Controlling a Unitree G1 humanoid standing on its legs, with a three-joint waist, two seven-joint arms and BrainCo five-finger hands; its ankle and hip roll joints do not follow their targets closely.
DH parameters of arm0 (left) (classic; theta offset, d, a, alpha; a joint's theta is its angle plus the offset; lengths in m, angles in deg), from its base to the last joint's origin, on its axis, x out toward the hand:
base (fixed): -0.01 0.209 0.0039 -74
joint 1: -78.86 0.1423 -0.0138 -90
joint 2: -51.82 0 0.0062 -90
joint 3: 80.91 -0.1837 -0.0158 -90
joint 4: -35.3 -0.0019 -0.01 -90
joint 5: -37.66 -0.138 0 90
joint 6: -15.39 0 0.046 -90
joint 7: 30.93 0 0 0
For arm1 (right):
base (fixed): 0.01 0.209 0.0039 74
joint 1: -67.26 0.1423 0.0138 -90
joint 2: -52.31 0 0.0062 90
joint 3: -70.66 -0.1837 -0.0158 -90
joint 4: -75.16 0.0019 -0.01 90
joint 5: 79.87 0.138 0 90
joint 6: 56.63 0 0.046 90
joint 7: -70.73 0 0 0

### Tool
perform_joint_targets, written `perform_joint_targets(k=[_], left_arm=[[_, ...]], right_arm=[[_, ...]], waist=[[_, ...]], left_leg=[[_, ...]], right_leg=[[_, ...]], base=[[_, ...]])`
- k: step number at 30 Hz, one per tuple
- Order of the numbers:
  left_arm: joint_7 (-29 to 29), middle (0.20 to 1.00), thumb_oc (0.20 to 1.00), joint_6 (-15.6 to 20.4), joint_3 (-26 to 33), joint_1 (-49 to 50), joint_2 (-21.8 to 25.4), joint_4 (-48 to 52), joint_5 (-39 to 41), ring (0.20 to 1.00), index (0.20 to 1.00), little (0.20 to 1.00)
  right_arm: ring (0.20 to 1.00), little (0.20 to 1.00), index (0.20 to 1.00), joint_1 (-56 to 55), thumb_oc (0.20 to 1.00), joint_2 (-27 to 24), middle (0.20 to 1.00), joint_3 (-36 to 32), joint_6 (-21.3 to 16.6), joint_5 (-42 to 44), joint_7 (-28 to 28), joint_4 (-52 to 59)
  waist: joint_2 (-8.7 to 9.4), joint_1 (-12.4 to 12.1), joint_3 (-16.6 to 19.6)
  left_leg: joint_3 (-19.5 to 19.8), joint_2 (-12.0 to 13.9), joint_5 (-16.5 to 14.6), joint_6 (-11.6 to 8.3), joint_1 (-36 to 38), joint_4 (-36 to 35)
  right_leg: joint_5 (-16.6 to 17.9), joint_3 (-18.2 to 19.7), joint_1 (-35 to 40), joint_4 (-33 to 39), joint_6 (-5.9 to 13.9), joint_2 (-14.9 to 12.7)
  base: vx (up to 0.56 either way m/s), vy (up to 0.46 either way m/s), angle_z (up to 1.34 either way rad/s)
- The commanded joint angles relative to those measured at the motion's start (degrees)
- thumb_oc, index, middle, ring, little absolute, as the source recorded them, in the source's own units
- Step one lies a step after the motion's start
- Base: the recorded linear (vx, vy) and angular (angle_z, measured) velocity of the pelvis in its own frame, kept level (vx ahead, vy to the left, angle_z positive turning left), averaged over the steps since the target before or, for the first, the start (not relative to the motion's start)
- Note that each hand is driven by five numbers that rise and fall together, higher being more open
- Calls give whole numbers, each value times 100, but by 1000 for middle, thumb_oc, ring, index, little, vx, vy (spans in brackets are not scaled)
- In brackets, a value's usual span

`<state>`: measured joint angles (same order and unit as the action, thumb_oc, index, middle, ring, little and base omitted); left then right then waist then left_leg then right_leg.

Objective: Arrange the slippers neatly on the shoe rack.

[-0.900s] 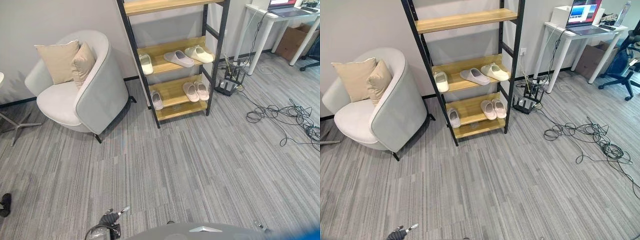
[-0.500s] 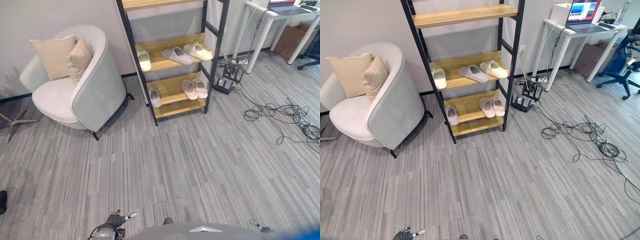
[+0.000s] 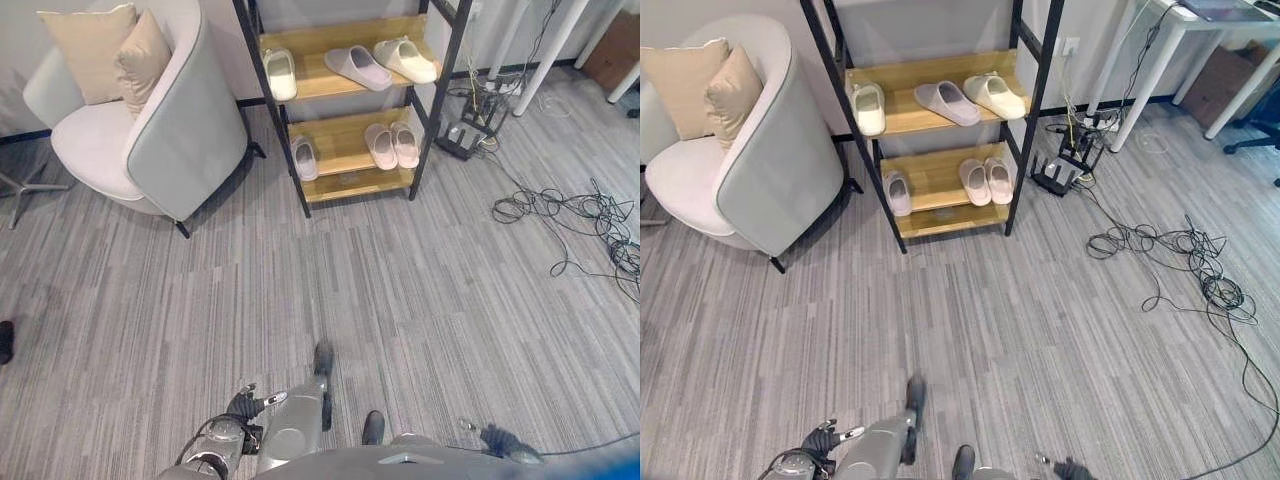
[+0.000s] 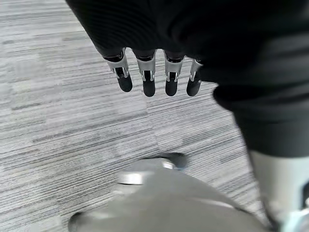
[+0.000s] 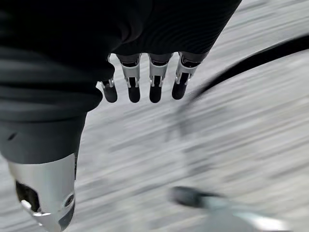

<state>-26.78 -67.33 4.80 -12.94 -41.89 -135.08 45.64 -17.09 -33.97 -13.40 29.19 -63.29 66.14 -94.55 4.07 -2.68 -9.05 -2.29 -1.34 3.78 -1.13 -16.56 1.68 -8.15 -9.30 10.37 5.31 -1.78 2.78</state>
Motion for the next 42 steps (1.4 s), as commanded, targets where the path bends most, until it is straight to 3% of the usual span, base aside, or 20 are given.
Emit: perform_joint_targets(k=[1, 2, 3, 4, 6, 8, 9, 13, 15, 19, 23, 24, 25, 26, 27, 29, 31, 34, 39, 42], left_arm=[[45, 1000, 1000, -62, -153, -19, 137, -158, -132, 1000, 1000, 1000], [78, 1000, 1000, -59, -107, -8, 239, -103, -192, 1000, 1000, 1000], [78, 1000, 1000, -59, -107, -8, 240, -102, -192, 1000, 1000, 1000], [139, 1000, 1000, -58, -110, -45, 293, -47, -223, 1000, 1000, 1000], [194, 1000, 1000, -63, -217, -128, 328, 16, -299, 1000, 1000, 1000], [217, 1000, 1000, -58, -286, -188, 355, 32, -381, 1000, 1000, 1000], [220, 1000, 1000, -15, -394, -291, 361, 96, -449, 1000, 1000, 1000], [249, 1000, 1000, 93, -642, -407, 333, 212, -653, 1000, 1000, 1000], [276, 1000, 1000, 104, -665, -385, 298, 187, -713, 1000, 1000, 1000], [309, 1000, 1000, 96, -735, -334, 162, 143, -765, 1000, 1000, 1000], [323, 1000, 1000, 84, -767, -396, 60, 184, -652, 1000, 1000, 1000], [346, 1000, 1000, 94, -762, -459, 39, 240, -577, 1000, 1000, 1000], [346, 1000, 1000, 94, -762, -460, 40, 240, -576, 1000, 1000, 1000], [362, 1000, 1000, 98, -756, -478, 3, 286, -506, 1000, 1000, 1000], [386, 1000, 1000, 109, -743, -476, -20, 300, -488, 1000, 1000, 1000], [451, 1000, 1000, 98, -776, -514, -36, 329, -481, 1000, 1000, 1000], [470, 1000, 1000, 83, -761, -538, -14, 287, -462, 1000, 1000, 1000], [510, 1000, 1000, 53, -717, -473, 19, 188, -448, 1000, 1000, 1000], [501, 1000, 1000, -4, -434, -322, 202, -11, -438, 1000, 1000, 1000], [533, 1000, 1000, -40, -412, -301, 353, -40, -561, 1000, 1000, 1000]], right_arm=[[1000, 1000, 1000, -421, 1000, -156, 1000, -48, -11, -113, -12, 195], [1000, 1000, 1000, -416, 1000, -17, 1000, -41, 0, -123, 45, 288], [1000, 1000, 1000, -416, 1000, -15, 1000, -41, 0, -123, 45, 289], [1000, 1000, 1000, -403, 1000, 21, 1000, -32, 18, -188, 71, 334], [1000, 1000, 1000, -396, 1000, 20, 1000, -35, 34, -199, 88, 369], [1000, 1000, 1000, -398, 1000, 18, 1000, -61, 23, -196, 79, 385], [1000, 1000, 1000, -412, 1000, 30, 1000, -104, 10, -168, 81, 393], [1000, 1000, 1000, -444, 1000, -45, 1000, -165, 53, -223, 98, 337], [1000, 1000, 1000, -462, 1000, -69, 1000, -178, 57, -252, 72, 303], [1000, 1000, 1000, -455, 1000, -84, 1000, -95, 6, -322, 29, 227], [1000, 1000, 1000, -334, 1000, -212, 1000, 38, -84, -368, -55, 254], [1000, 1000, 1000, -276, 1000, -268, 1000, 91, -108, -319, -68, 306], [1000, 1000, 1000, -275, 1000, -268, 1000, 91, -109, -319, -67, 305], [1000, 1000, 1000, -199, 1000, -312, 1000, 159, -124, -344, -83, 368], [1000, 1000, 1000, -158, 1000, -323, 1000, 197, -134, -358, -94, 397], [1000, 1000, 1000, -43, 1000, -279, 1000, 304, -138, -377, -145, 505], [1000, 1000, 1000, 17, 1000, -210, 1000, 347, -147, -372, -192, 609], [1000, 1000, 1000, 33, 1000, -88, 1000, 425, -175, -427, -213, 674], [1000, 1000, 1000, 29, 1000, 105, 1000, 430, -186, -494, -156, 903], [1000, 1000, 1000, 122, 1000, 130, 1000, 509, -169, -601, -115, 1033]], waist=[[132, -7, 389], [205, -46, 420], [208, -51, 422], [167, 5, 338], [23, 140, 239], [-98, 219, 170], [-178, 332, 98], [-153, 547, 27], [-112, 597, 64], [-99, 599, 176], [-36, 535, 224], [52, 519, 169], [50, 522, 168], [101, 484, 147], [114, 422, 120], [157, 349, 107], [96, 282, 138], [119, 175, 198], [147, 92, 433], [58, 155, 348]], left_leg=[[43, 15, -368, 28, 489, 485], [-47, -62, -568, 188, 664, 490], [-53, -64, -570, 191, 663, 491], [-114, -110, -729, 326, 835, 520], [-66, -87, -833, 430, 986, 527], [1, -63, -923, 470, 1165, 491], [91, -29, -1078, 397, 1450, 375], [271, -37, -1331, 238, 1786, 320], [310, -32, -1427, 186, 1904, 349], [435, 208, -1435, 39, 1962, 468], [408, 744, -949, -296, 1683, 908], [70, 871, -862, -237, 1445, 1326], [74, 874, -870, -237, 1436, 1342], [-343, 843, -991, -146, 1288, 1384], [-407, 703, -1107, -103, 1141, 1376], [-579, 557, -971, -100, 719, 1255], [-865, 679, -703, -166, 851, 514], [-381, 467, -588, -117, 881, 336], [-303, 180, -671, 81, 1149, 79], [-265, 43, -768, 298, 1273, 79]], right_leg=[[-15, -55, -271, -811, 664, -557], [132, -39, -471, -1433, 922, -661], [127, -33, -479, -1444, 926, -666], [678, -161, -919, -2423, 1257, -922], [1116, -248, -1347, -3267, 1307, -1128], [1042, -347, -1613, -3523, 1171, -1278], [660, -530, -1715, -2714, 970, -1488], [1134, -131, -1965, -1264, 1131, -1576], [1084, 3, -1824, -1091, 1159, -1471], [886, 8, -1732, -1179, 972, -1185], [548, -379, -1474, -1072, 638, -863], [489, -550, -1325, -1010, 550, -853], [490, -554, -1324, -1008, 549, -851], [453, -675, -1188, -903, 543, -860], [441, -716, -1109, -846, 580, -873], [453, -825, -1015, -735, 620, -903], [414, -912, -957, -696, 671, -824], [370, -990, -839, -790, 702, -868], [400, -1020, -750, -970, 913, -1114], [705, -897, -1136, -2113, 1100, -1396]], base=[[379, 247, -58], [290, 205, -32], [300, 267, -15], [135, 178, -11], [155, 182, 4], [288, 74, 30], [452, -42, 19], [300, -203, 22], [236, -233, 39], [167, -272, 29], [107, -318, 24], [51, -191, 44], [55, -174, 51], [57, -56, 69], [75, -45, 62], [51, 33, 47], [98, 111, 44], [184, 165, 10], [171, 239, 23], [97, 259, -2]])
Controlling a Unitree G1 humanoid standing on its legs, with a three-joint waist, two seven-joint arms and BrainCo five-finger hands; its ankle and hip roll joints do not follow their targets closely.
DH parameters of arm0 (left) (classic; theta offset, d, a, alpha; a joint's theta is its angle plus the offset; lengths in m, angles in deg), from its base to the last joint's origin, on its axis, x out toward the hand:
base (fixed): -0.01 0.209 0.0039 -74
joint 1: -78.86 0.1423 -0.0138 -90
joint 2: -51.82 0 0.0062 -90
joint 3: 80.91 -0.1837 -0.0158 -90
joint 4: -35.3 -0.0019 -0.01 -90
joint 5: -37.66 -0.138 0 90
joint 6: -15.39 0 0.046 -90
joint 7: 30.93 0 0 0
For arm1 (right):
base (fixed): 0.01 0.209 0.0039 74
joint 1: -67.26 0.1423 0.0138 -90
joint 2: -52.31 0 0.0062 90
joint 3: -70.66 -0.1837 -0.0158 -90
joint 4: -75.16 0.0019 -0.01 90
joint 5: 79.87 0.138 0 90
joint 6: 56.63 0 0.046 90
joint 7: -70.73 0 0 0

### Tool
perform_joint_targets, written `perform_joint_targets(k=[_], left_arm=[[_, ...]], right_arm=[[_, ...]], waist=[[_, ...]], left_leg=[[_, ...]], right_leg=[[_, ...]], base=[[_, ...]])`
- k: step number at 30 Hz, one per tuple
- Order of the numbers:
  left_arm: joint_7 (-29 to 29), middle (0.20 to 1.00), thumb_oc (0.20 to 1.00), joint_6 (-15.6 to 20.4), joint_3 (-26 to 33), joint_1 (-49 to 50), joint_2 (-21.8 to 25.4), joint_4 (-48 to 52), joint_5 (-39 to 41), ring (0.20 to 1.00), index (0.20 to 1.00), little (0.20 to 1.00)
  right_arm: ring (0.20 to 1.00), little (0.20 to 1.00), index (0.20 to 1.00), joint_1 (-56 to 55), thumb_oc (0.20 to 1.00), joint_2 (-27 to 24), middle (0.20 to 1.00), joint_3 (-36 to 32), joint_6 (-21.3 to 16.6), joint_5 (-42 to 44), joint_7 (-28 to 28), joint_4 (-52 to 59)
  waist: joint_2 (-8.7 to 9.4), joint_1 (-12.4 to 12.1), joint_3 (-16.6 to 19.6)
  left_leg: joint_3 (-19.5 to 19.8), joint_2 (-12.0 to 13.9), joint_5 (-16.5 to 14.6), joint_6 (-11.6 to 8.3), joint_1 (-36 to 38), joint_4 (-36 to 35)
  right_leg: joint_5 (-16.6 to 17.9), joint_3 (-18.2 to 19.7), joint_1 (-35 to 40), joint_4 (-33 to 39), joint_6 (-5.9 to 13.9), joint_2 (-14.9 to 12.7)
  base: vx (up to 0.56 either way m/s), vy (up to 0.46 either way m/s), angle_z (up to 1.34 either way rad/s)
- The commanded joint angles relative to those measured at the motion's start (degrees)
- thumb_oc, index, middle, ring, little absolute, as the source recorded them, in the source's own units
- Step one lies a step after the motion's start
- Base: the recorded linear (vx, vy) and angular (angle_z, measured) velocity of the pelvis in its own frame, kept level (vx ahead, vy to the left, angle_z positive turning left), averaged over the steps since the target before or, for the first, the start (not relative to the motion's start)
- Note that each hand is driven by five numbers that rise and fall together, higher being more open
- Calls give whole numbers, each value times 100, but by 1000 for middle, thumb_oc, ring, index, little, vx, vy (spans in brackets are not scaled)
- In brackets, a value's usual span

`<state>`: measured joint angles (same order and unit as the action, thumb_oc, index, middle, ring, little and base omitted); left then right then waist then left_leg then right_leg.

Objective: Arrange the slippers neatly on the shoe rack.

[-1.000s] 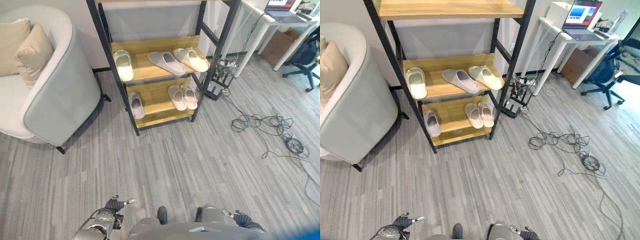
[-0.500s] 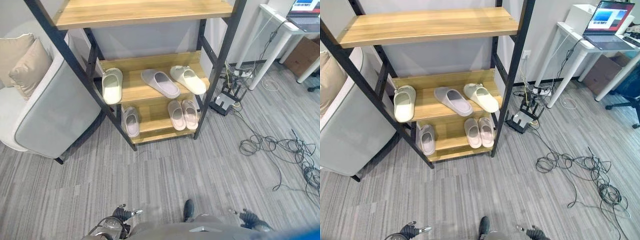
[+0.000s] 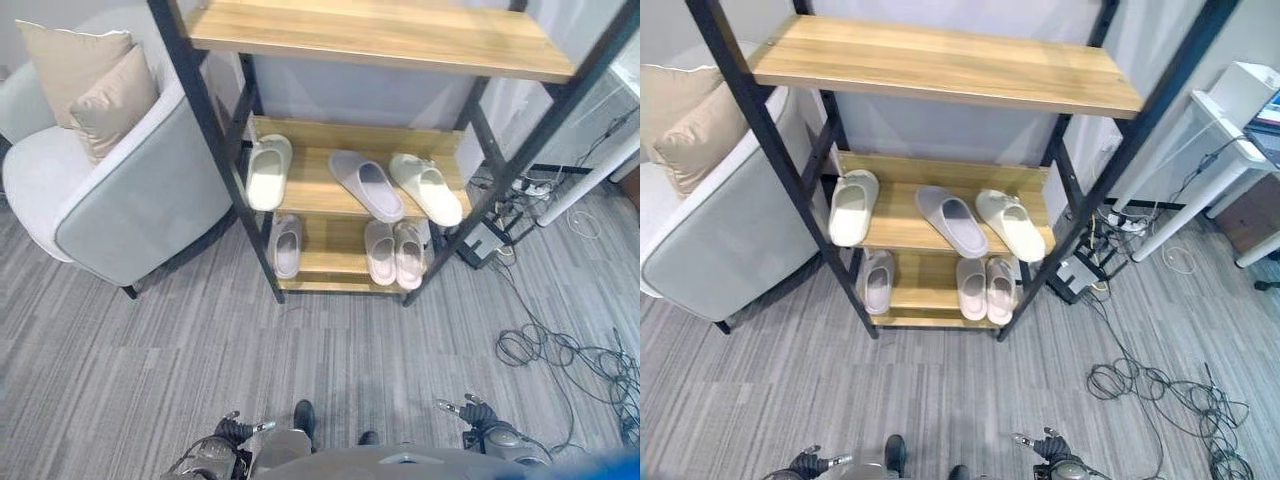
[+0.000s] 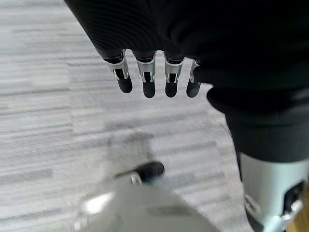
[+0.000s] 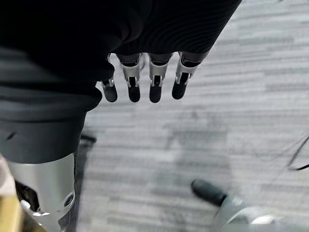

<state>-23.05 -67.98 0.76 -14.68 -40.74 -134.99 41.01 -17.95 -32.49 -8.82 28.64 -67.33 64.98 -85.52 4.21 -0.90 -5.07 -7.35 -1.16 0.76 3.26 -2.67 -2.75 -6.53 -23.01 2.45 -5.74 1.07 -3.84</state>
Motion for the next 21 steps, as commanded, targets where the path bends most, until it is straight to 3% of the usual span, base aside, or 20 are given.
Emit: perform_joint_targets(k=[1, 3, 4, 6, 7, 12, 21], left_arm=[[159, 1000, 1000, 26, -7, -128, 237, -49, -98, 1000, 1000, 1000], [204, 1000, 1000, 36, 182, -182, 348, -39, 124, 1000, 1000, 1000], [254, 1000, 1000, 79, 185, -169, 387, -87, 95, 1000, 1000, 1000], [275, 1000, 1000, 91, 153, -174, 389, -99, 60, 1000, 1000, 1000], [268, 1000, 1000, 105, 41, -207, 384, -70, -24, 1000, 1000, 1000], [327, 1000, 1000, 138, -85, -200, 294, -44, -153, 1000, 1000, 1000], [229, 1000, 1000, 108, -382, -140, -7, 43, -431, 1000, 1000, 1000]], right_arm=[[1000, 1000, 1000, 209, 1000, -18, 1000, 52, -113, -197, 1, 130], [1000, 1000, 1000, 220, 1000, -1, 1000, 87, -99, -234, 28, 121], [1000, 1000, 1000, 237, 1000, -25, 1000, 65, -76, -289, 16, 114], [1000, 1000, 1000, 254, 1000, -33, 1000, 56, -67, -317, 9, 114], [1000, 1000, 1000, 308, 1000, -77, 1000, 37, -48, -362, 12, 86], [1000, 1000, 1000, 287, 1000, -79, 1000, 83, -66, -379, 15, 107], [1000, 1000, 1000, 256, 1000, -135, 1000, 503, -133, -483, 285, 381]], waist=[[48, -23, -47], [-76, 45, -132], [-135, 38, -103], [-158, 55, -107], [-126, 114, -135], [-78, 144, -30], [-170, 126, 111]], left_leg=[[239, 20, -466, -137, -120, 524], [352, 10, -505, -106, 17, 475], [389, 48, -545, -156, 94, 382], [425, 59, -564, -182, 120, 355], [514, -10, -561, -228, 120, 438], [505, -9, -596, -289, 194, 407], [669, 259, -225, -534, 429, -211]], right_leg=[[537, 479, -356, -1025, 820, -743], [525, 703, -590, -1415, 810, -786], [464, 674, -562, -1031, 774, -948], [503, 714, -588, -789, 763, -1003], [617, 1025, -579, -221, 799, -974], [771, 1004, -364, 271, 873, -883], [701, 799, 96, 947, 769, -530]], base=[[42, 155, 46], [66, 45, 53], [91, -70, 32], [82, -81, 20], [70, -59, 9], [91, -129, 17], [48, -108, 0]])
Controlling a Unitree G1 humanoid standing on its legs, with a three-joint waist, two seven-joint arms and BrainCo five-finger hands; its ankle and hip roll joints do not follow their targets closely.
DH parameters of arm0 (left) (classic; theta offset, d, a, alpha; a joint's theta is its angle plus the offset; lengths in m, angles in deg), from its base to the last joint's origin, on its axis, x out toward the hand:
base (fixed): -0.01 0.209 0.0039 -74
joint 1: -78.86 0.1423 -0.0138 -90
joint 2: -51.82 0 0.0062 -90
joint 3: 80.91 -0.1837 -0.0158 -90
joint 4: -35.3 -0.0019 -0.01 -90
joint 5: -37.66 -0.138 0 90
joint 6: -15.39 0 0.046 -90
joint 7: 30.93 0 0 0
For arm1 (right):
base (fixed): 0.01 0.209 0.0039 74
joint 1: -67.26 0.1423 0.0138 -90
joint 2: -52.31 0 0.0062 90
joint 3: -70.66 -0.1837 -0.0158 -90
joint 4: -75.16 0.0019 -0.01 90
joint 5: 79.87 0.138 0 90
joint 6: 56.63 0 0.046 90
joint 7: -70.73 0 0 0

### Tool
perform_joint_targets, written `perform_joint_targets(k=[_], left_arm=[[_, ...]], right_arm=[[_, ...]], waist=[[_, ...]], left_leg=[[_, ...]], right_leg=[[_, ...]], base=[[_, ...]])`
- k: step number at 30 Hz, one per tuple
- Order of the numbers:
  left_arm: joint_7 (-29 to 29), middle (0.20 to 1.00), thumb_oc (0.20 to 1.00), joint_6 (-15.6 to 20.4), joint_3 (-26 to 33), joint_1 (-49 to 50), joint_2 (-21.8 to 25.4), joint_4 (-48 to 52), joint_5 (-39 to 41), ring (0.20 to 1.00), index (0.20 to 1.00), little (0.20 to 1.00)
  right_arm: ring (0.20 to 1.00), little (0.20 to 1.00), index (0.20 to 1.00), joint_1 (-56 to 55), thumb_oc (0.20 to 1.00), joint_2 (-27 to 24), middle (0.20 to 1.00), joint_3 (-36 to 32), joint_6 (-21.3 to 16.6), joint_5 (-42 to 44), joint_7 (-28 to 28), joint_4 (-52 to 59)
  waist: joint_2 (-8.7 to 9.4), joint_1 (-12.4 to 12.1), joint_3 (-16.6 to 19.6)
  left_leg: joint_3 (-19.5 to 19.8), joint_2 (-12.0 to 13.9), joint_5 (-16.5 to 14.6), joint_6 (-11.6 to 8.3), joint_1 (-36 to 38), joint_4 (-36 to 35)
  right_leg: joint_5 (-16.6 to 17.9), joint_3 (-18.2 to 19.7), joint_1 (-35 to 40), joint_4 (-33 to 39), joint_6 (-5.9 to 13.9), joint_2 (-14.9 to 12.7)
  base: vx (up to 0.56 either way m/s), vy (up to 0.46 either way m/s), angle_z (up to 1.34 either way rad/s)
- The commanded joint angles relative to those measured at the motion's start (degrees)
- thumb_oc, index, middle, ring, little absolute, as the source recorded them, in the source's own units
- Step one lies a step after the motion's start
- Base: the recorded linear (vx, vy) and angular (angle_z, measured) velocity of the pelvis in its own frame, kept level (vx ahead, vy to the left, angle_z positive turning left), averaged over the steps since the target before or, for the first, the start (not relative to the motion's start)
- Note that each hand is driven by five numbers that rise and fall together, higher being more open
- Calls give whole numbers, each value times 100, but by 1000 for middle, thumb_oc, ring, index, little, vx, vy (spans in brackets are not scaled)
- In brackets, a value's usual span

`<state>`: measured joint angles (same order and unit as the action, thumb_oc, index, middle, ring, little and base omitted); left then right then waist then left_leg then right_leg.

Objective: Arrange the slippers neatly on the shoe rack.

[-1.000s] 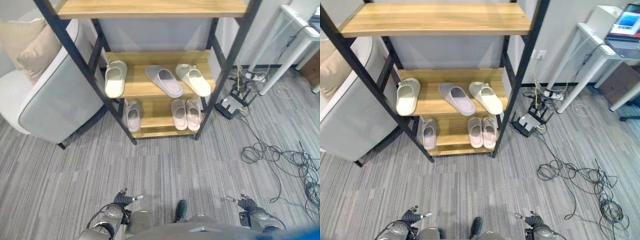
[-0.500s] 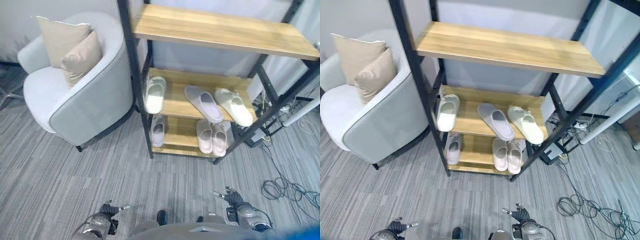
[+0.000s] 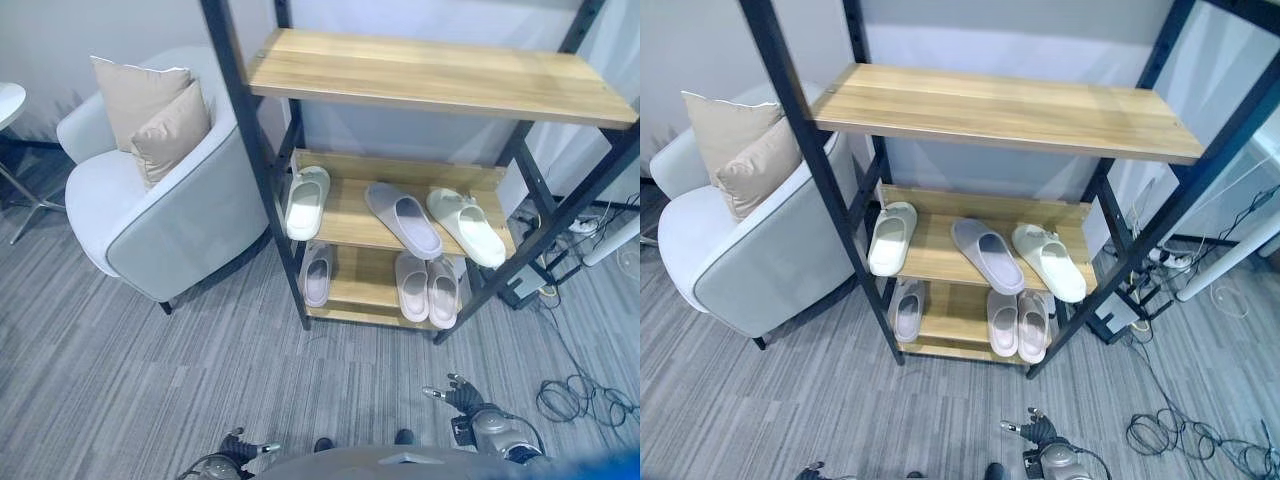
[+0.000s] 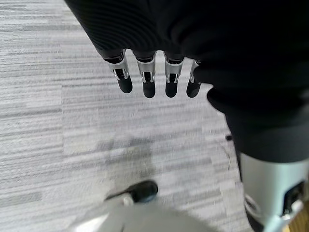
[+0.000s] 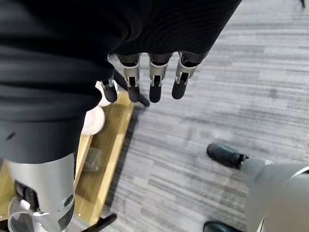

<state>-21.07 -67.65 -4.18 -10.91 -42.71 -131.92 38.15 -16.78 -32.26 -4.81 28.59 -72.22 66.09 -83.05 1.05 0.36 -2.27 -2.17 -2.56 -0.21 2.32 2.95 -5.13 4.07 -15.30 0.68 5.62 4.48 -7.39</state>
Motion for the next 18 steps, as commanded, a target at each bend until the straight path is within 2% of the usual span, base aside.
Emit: perform_joint_targets(k=[1, 2, 5, 6, 10, 13, 16, 18], left_arm=[[31, 1000, 1000, 74, 113, -517, 190, -264, -145, 1000, 1000, 1000], [3, 1000, 1000, 82, 103, -531, 213, -201, -164, 1000, 1000, 1000], [16, 1000, 1000, 98, 70, -600, 298, -159, -228, 1000, 1000, 1000], [11, 1000, 1000, 102, 90, -557, 315, -141, -177, 1000, 1000, 1000], [64, 1000, 1000, 171, 88, -385, 285, 9, -156, 1000, 1000, 1000], [57, 1000, 1000, 187, 55, -356, 253, 21, -184, 1000, 1000, 1000], [-5, 1000, 1000, 230, -65, -302, 211, 89, -262, 1000, 1000, 1000], [-47, 1000, 1000, 253, -114, -255, 194, 112, -285, 1000, 1000, 1000]], right_arm=[[1000, 1000, 1000, 138, 1000, -159, 1000, 102, -127, 7, 174, 137], [1000, 1000, 1000, 40, 1000, -218, 1000, 360, -236, -94, 270, 431], [1000, 1000, 1000, 227, 1000, -248, 1000, 527, -187, -267, 234, 619], [1000, 1000, 1000, 222, 1000, -266, 1000, 690, -195, -298, 314, 1135], [1000, 1000, 1000, 209, 1000, -588, 1000, 1159, -470, 107, 688, 2697], [1000, 1000, 1000, 255, 1000, -689, 1000, 1257, -535, 255, 824, 3024], [1000, 1000, 1000, 421, 1000, -1071, 1000, 1735, -644, 539, 1348, 4101], [1000, 1000, 1000, 603, 1000, -1439, 1000, 1849, -715, 555, 1464, 4869]], waist=[[146, 2, -169], [160, 7, -186], [162, -14, -213], [159, -33, -216], [160, -49, -290], [150, -58, -304], [149, -90, -321], [159, -97, -321]], left_leg=[[153, 399, -127, -440, -132, 26], [171, 430, -98, -484, -183, 13], [206, 456, -70, -524, -208, 13], [218, 462, -75, -533, -210, 13], [183, 514, -110, -555, -160, 13], [166, 521, -127, -559, -141, 13], [145, 557, -157, -578, -101, 13], [138, 583, -164, -591, -103, 13]], right_leg=[[-360, 26, 274, -187, 428, -175], [-355, -31, 305, -106, 420, -143], [-368, -86, 337, -62, 413, -125], [-387, -99, 343, -62, 414, -121], [-437, -45, 356, -62, 416, -89], [-447, -39, 359, -62, 417, -85], [-490, -33, 384, -62, 414, -66], [-506, -31, 385, -62, 421, -59]], base=[[-29, -77, 10], [-30, -58, 17], [-20, -42, 11], [4, -22, 4], [0, 0, 0], [0, 0, 0], [13, -1, -1], [38, -4, -2]])
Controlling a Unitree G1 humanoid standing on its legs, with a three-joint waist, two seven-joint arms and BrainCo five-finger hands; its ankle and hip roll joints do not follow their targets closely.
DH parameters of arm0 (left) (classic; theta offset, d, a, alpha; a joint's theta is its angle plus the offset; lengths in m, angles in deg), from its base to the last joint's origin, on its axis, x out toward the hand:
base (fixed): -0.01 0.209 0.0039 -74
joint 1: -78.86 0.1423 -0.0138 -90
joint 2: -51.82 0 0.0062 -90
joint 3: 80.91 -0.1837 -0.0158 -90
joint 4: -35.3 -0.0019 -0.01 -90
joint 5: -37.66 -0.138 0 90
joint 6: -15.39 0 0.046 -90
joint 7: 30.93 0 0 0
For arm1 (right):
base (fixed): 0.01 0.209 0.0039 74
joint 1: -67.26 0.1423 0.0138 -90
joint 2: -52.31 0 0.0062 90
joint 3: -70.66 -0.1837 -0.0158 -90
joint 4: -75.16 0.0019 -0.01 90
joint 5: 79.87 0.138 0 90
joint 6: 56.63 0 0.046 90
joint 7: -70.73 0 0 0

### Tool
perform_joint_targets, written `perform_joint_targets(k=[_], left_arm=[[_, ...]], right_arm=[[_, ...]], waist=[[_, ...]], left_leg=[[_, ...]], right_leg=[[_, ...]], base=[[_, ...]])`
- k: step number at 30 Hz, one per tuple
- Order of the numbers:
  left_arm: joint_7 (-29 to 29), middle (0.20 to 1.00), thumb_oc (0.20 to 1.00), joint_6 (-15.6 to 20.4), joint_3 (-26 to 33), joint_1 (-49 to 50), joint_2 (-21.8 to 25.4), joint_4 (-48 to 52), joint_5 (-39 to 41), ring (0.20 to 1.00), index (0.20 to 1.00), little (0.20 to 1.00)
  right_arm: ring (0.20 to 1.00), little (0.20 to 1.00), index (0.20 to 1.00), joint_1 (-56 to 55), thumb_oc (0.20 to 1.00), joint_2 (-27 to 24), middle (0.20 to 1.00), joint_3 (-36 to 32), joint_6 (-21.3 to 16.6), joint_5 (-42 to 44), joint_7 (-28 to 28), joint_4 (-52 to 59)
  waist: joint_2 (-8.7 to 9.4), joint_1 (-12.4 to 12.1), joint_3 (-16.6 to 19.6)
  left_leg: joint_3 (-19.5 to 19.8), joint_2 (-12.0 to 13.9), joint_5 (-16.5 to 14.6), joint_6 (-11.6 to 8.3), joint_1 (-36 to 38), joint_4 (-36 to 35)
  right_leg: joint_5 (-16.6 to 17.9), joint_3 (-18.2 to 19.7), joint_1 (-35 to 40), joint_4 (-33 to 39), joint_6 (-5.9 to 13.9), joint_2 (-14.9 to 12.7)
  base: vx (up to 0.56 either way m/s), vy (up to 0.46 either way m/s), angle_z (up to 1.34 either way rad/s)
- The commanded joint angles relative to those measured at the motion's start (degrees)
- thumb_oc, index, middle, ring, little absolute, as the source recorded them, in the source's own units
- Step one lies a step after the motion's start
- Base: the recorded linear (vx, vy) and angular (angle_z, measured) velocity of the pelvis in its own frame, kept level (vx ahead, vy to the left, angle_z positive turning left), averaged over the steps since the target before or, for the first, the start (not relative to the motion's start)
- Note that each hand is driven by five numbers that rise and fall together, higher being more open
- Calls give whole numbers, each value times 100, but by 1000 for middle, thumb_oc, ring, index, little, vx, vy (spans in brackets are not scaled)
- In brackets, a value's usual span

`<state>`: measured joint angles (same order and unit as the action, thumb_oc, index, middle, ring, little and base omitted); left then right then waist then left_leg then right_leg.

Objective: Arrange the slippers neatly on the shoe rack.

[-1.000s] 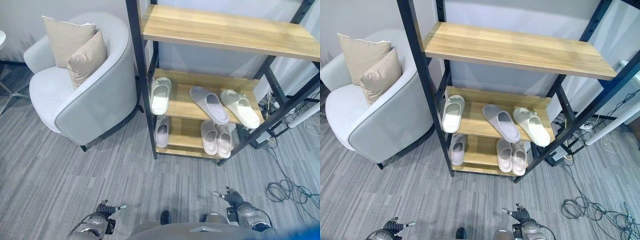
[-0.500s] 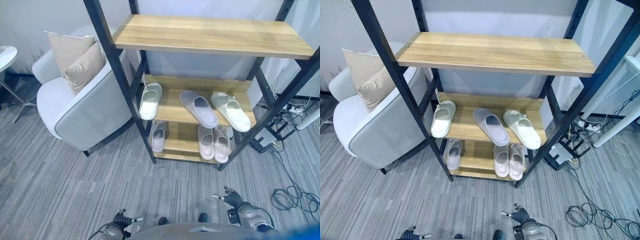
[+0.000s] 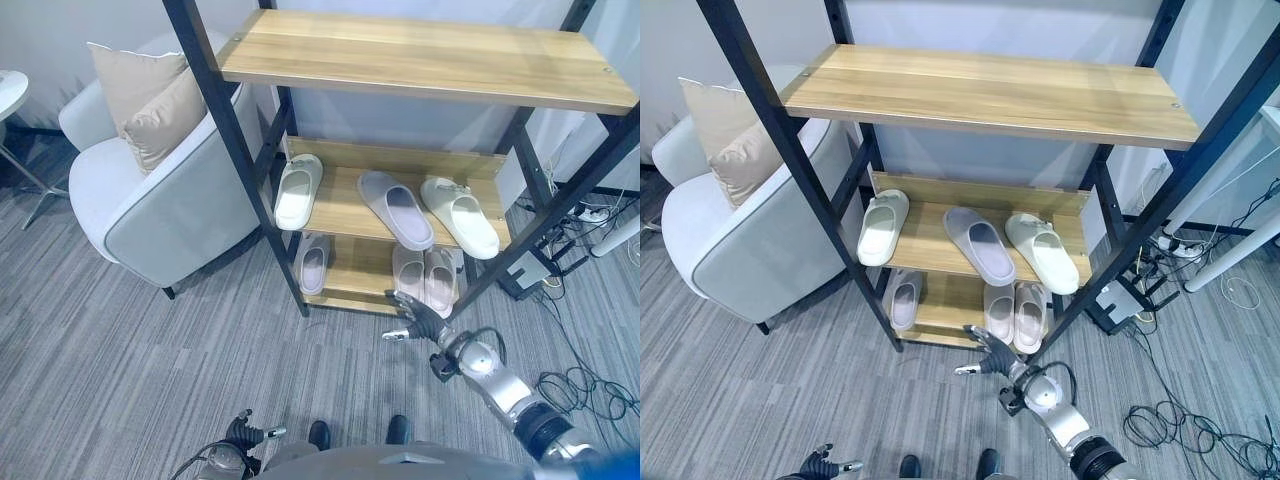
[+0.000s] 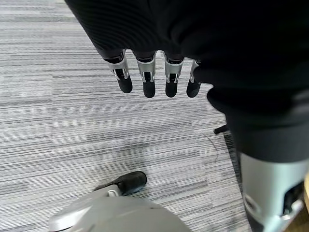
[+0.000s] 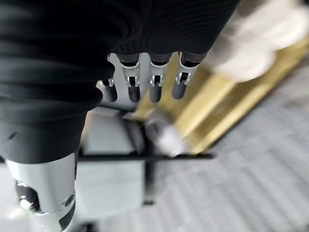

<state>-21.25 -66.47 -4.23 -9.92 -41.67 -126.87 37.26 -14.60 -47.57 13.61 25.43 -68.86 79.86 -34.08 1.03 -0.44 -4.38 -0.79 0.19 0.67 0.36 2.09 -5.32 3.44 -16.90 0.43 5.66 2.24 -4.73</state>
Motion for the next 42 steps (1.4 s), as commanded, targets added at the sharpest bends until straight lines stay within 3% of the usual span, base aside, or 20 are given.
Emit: perform_joint_targets(k=[1, 4, 10, 15, 29, 42], left_arm=[[-34, 1000, 1000, 139, -110, -349, 81, -388, -201, 1000, 1000, 1000], [-26, 1000, 1000, 159, -140, -360, 56, -372, -195, 1000, 1000, 1000], [94, 1000, 1000, 203, -216, -421, -8, -311, -172, 1000, 1000, 1000], [238, 1000, 1000, 286, -404, -537, 34, -191, -134, 1000, 1000, 1000], [311, 1000, 1000, 472, -634, -764, 127, 9, 178, 1000, 1000, 1000], [401, 1000, 1000, 593, -743, -776, 230, 217, 303, 1000, 1000, 1000]], right_arm=[[1000, 1000, 1000, 422, 1000, -19, 1000, -7, -425, 156, 75, 198], [1000, 1000, 1000, 669, 1000, -285, 1000, -155, -568, -168, -144, 513], [1000, 1000, 1000, 1657, 1000, -753, 1000, -1005, -641, -1652, -1540, 432], [1000, 1000, 1000, 2776, 1000, -1032, 1000, -1201, -456, -2129, -2523, -831], [1000, 1000, 1000, 4490, 1000, -1727, 1000, -576, -434, -1793, -2773, -2601], [1000, 1000, 1000, 5145, 1000, -1881, 1000, -490, -447, -1480, -2997, -3276]], waist=[[159, -15, -112], [152, -21, -136], [102, -85, -297], [0, -241, -497], [-10, -548, -763], [60, -755, -857]], left_leg=[[0, 308, -252, -396, -20, 32], [-2, 314, -239, -399, -61, 32], [72, 284, -140, -382, -378, 32], [204, 237, 25, -384, -801, 32], [462, 173, 311, -523, -1698, 32], [556, 115, 375, -587, -2082, 32]], right_leg=[[-442, 128, 407, -66, 646, -321], [-429, 124, 364, -66, 651, -319], [-367, 87, 86, -66, 648, -325], [-291, 17, -255, -66, 604, -348], [-184, -216, -945, -66, 629, -392], [-151, -296, -1206, -66, 686, -428]], base=[[0, 0, 0], [0, 0, 0], [-7, -1, 0], [-3, -7, 6], [18, -3, 15], [25, 3, 5]])
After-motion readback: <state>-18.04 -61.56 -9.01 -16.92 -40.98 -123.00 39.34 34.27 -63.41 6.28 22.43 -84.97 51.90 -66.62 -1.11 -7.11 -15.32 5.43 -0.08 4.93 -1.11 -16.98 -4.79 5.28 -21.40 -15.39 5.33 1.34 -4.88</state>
